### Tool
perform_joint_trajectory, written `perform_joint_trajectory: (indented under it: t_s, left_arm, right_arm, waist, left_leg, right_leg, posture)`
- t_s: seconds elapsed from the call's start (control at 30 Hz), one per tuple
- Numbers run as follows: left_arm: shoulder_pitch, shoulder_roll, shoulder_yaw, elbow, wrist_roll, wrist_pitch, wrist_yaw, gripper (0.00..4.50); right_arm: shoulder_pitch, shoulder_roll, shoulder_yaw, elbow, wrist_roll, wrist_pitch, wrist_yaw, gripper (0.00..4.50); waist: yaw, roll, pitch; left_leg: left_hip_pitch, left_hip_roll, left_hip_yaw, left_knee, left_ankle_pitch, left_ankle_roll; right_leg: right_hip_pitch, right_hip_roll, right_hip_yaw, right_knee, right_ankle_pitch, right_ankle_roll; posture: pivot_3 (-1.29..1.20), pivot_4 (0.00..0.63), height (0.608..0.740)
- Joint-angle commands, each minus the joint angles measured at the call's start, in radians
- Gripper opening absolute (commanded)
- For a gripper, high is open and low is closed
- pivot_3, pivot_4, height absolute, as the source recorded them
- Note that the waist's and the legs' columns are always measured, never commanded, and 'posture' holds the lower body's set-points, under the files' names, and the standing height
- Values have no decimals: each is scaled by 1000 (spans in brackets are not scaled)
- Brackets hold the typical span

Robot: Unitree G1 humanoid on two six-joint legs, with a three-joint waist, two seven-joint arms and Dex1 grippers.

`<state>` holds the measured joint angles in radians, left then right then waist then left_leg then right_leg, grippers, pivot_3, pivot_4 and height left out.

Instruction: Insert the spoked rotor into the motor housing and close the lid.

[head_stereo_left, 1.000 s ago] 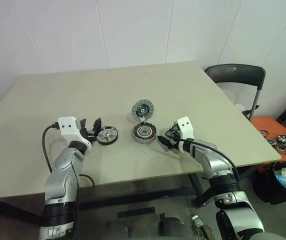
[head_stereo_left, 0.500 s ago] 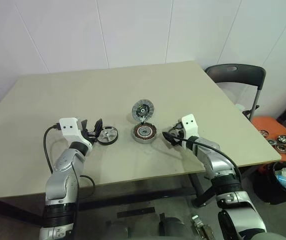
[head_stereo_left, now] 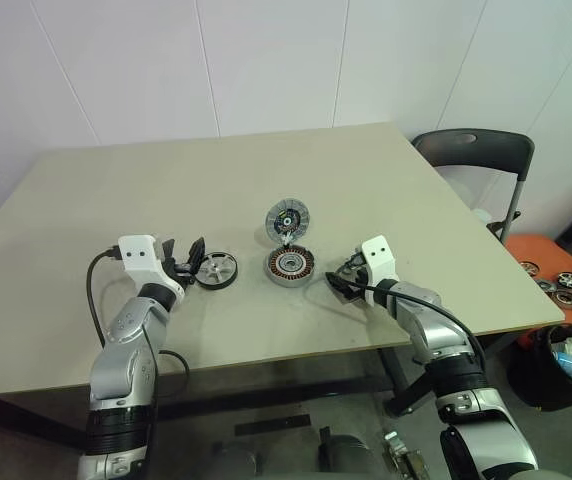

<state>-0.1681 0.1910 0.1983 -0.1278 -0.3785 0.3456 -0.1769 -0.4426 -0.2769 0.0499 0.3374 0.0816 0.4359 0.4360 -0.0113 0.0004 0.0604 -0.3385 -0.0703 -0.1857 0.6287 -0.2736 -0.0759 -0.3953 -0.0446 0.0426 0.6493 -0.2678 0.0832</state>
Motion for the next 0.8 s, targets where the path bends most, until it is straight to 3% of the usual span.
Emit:
perform_joint_trajectory:
  t_s: [0.03, 0.13, 0.17, 0.23, 0.4, 0.57, 0.63, 0.7, 0.8]
  left_arm:
    - [-7, 10, 4, -36, 4, -8, -7, 3300]
    - [-8, 11, 5, -35, 4, -8, -7, 3300]
    - [-8, 10, 5, -35, 3, -8, -7, 3266]
    - [-7, 10, 4, -36, 4, -9, -7, 3247]
    - [-11, 10, 4, -29, 4, -12, -9, 3247]
    - [-17, 11, 4, -21, 5, -15, -11, 3247]
    - [-17, 11, 4, -20, 6, -16, -13, 3247]
    - [-17, 10, 5, -20, 6, -15, -13, 3247]
    - [-17, 10, 5, -19, 7, -15, -15, 3247]
  right_arm:
    - [-2, -4, 9, -7, -14, 14, -5, 4500]
    - [-1, -4, 9, -10, -10, 12, 0, 4500]
    - [0, -5, 10, -11, -11, 10, 2, 4310]
    - [3, -10, 18, -15, -17, 10, 6, 3888]
    - [2, -11, 25, -22, -16, 30, 4, 2274]
    - [-1, -11, 27, -24, -15, 13, 7, 2274]
    - [0, -10, 27, -25, -15, 14, 6, 1936]
    - [1, -10, 27, -26, -14, 14, 5, 1936]
    - [5, -7, 24, -34, -2, 14, 14, 1273]
  waist:
    - [0, 0, 0]
    - [0, 0, 0]
    - [0, 0, 0]
    - [0, 0, 0]
    - [2, 0, 0]
    - [1, 0, 0]
    - [1, 0, 0]
    - [1, 0, 0]
    - [2, 0, 0]
  left_leg:
    - [0, 0, 0, 0, 0, 0]
    - [0, 0, 0, 0, 0, 0]
    - [0, 0, 0, 0, 0, 0]
    - [0, 0, 0, 0, 0, 0]
    - [0, 0, 0, 1, 0, 0]
    - [0, 0, 0, 2, 0, 0]
    - [0, 0, 0, 2, 0, 0]
    - [0, 0, 0, 2, 0, 0]
    - [0, 0, 0, 2, 0, 0]
  right_leg:
    - [0, 0, 0, 0, 0, 0]
    - [0, 0, 0, 0, 0, 0]
    - [0, 0, 0, 0, 0, 0]
    - [0, 0, 0, 0, 0, 0]
    - [1, 0, 0, 0, 0, 0]
    - [2, 0, 0, -1, 0, 2]
    - [2, 0, 0, -1, 0, 2]
    - [2, 0, 0, -1, 0, 2]
    - [2, 0, 0, -1, 0, 2]
  posture:
    - [0, 0, 740]
    - [0, 0, 740]
    - [0, 0, 740]
    - [0, 0, 740]
    - [0, 0, 740]
    - [0, 0, 740]
    - [0, 0, 740]
    - [0, 0, 740]
    - [0, 0, 740]
